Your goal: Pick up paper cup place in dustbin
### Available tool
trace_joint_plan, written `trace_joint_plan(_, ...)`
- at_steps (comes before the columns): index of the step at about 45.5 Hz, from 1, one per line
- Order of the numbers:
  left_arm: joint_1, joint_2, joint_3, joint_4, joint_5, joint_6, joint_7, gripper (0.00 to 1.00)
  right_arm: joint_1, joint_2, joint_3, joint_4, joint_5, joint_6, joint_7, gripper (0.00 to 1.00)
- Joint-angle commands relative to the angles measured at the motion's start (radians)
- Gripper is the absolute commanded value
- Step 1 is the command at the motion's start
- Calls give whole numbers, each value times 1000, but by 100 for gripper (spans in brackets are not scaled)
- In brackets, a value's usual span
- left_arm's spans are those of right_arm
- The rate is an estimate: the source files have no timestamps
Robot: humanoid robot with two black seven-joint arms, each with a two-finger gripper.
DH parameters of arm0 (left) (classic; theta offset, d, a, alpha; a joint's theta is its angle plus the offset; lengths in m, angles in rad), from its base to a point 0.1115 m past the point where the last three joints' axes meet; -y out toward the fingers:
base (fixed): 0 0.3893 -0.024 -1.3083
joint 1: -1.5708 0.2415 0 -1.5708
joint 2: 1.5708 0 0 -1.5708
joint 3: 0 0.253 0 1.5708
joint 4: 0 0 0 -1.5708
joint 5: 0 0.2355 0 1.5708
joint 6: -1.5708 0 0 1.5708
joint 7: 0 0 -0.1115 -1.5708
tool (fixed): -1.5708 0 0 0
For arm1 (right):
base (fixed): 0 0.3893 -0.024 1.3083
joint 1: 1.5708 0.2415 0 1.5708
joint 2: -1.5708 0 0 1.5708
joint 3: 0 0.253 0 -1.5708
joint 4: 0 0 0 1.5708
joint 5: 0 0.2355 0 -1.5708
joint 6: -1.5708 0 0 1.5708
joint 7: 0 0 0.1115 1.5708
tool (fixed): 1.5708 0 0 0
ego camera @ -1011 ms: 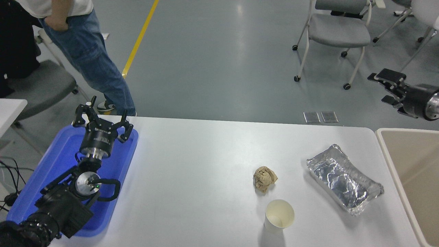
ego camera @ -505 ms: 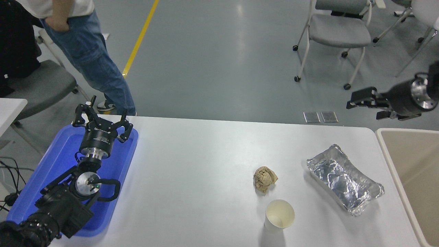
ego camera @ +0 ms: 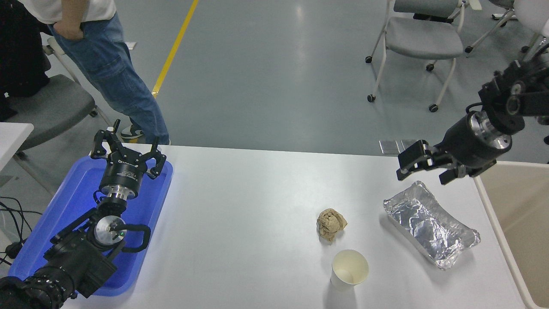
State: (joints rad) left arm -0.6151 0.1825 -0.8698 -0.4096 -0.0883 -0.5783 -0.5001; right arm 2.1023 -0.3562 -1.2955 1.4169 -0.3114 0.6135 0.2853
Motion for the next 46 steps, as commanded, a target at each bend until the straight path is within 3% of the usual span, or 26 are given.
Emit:
trace_joint_plan(1, 0, 0, 0, 0, -1, 0, 0, 100, 25, 54, 16, 79, -5, -3, 0, 100)
trace_joint_plan(46, 0, 0, 0, 0, -1, 0, 0, 100, -421, 212, 116, -1, 11, -293, -2, 100)
